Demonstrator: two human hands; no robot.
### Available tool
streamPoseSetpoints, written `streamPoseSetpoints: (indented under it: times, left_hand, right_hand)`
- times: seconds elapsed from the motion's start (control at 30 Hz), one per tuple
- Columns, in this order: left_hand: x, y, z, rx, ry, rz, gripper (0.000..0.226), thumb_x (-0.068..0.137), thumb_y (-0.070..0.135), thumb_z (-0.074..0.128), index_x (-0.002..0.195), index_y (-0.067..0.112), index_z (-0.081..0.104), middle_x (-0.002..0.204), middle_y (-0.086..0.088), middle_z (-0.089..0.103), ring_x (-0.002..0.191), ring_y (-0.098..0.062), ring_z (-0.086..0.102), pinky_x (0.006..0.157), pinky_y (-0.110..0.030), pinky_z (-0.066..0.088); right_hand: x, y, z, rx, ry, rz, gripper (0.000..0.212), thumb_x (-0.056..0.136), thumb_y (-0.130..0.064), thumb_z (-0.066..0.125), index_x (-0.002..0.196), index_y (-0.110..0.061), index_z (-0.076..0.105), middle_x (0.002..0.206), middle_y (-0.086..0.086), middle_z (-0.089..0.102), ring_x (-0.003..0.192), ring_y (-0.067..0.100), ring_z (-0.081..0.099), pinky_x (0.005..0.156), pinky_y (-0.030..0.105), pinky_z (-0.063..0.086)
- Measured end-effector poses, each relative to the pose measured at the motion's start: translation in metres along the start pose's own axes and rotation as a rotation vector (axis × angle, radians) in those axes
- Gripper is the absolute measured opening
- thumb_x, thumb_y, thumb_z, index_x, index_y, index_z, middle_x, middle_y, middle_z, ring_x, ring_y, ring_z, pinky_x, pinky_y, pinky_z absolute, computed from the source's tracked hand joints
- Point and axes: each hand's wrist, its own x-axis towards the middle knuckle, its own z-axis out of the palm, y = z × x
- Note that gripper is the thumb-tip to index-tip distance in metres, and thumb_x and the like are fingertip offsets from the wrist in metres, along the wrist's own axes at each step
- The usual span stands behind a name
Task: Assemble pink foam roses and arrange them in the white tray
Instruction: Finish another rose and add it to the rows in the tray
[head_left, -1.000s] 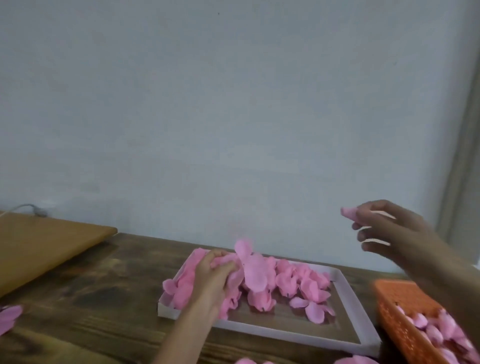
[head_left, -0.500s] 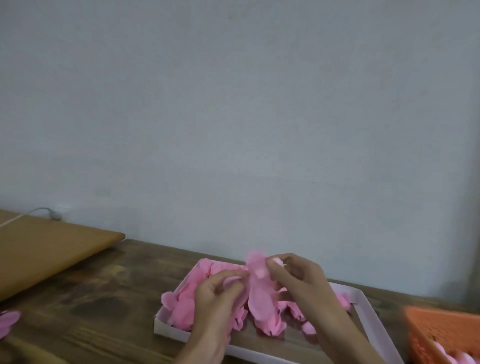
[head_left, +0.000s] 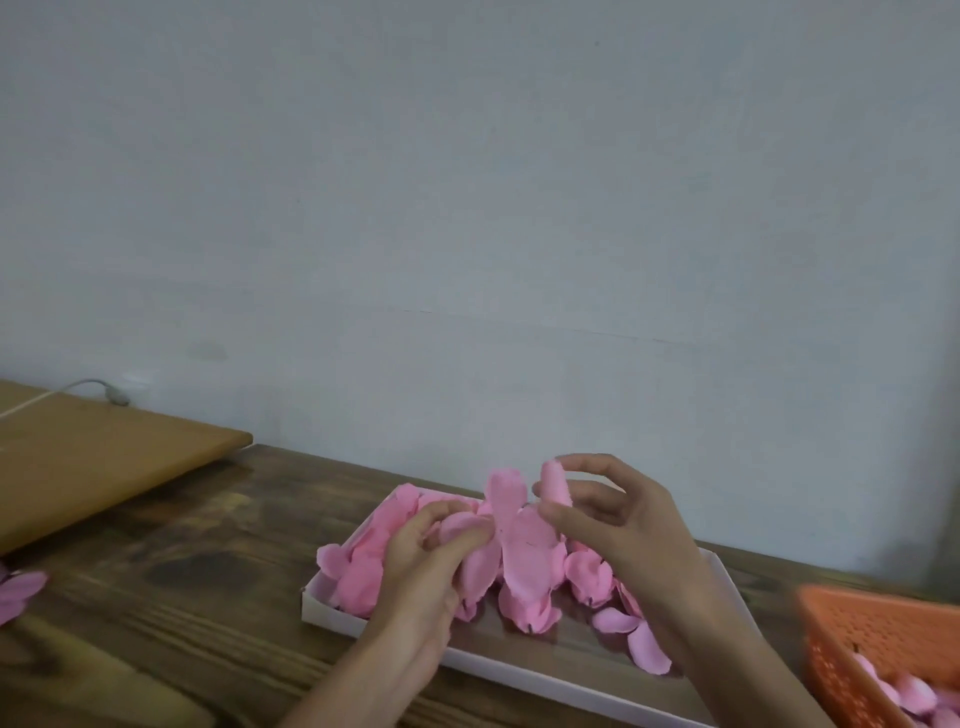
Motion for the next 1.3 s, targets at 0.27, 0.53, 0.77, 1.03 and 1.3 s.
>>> streamPoseSetpoints:
  times: [0.27, 0.53, 0.77, 1.03, 1.3]
  left_hand:
    - [-0.001, -0.001, -0.002, 0.083, -0.093, 0.002, 0.026, 0.096, 0.004, 0.069, 0.121, 0.003, 0.072, 0.113, -0.021, 0.077, 0.114, -0.037, 0.072, 0.105, -0.064, 0.052]
    - [-0.002, -0.007, 0.001, 0.051, -0.071, 0.013, 0.018, 0.093, 0.007, 0.074, 0.108, 0.012, 0.081, 0.112, -0.020, 0.077, 0.111, -0.040, 0.072, 0.102, -0.068, 0.045]
    - [-0.002, -0.009, 0.001, 0.051, -0.060, 0.022, 0.018, 0.089, 0.011, 0.078, 0.105, 0.016, 0.082, 0.114, -0.014, 0.078, 0.110, -0.036, 0.073, 0.101, -0.076, 0.044]
    - [-0.003, -0.009, 0.003, 0.034, -0.088, 0.035, 0.029, 0.075, 0.023, 0.086, 0.102, 0.016, 0.080, 0.111, -0.016, 0.077, 0.108, -0.040, 0.073, 0.079, -0.053, 0.049]
    - [-0.001, -0.008, 0.002, 0.037, -0.140, 0.016, 0.035, 0.075, 0.027, 0.085, 0.108, 0.017, 0.081, 0.113, -0.016, 0.078, 0.106, -0.038, 0.075, 0.093, -0.067, 0.057]
  right_hand:
    - [0.000, 0.005, 0.005, -0.067, -0.067, -0.067, 0.015, 0.088, 0.001, 0.076, 0.100, -0.007, 0.071, 0.104, 0.002, 0.078, 0.096, 0.024, 0.076, 0.071, 0.021, 0.057]
    - [0.001, 0.010, 0.005, -0.119, -0.086, -0.084, 0.018, 0.085, 0.002, 0.078, 0.098, -0.008, 0.071, 0.100, -0.001, 0.078, 0.091, 0.023, 0.077, 0.070, 0.021, 0.057]
    - [0.003, 0.014, 0.004, -0.157, -0.095, -0.072, 0.019, 0.085, -0.001, 0.080, 0.099, -0.008, 0.071, 0.101, -0.001, 0.078, 0.092, 0.024, 0.076, 0.072, 0.027, 0.061]
    - [0.003, 0.015, 0.003, -0.133, -0.116, -0.078, 0.019, 0.084, 0.003, 0.079, 0.098, -0.006, 0.071, 0.098, 0.004, 0.077, 0.090, 0.027, 0.076, 0.072, 0.031, 0.063]
    - [0.005, 0.017, 0.001, -0.237, -0.142, -0.125, 0.019, 0.085, 0.002, 0.078, 0.096, -0.014, 0.075, 0.097, 0.000, 0.078, 0.092, 0.021, 0.077, 0.077, 0.034, 0.063]
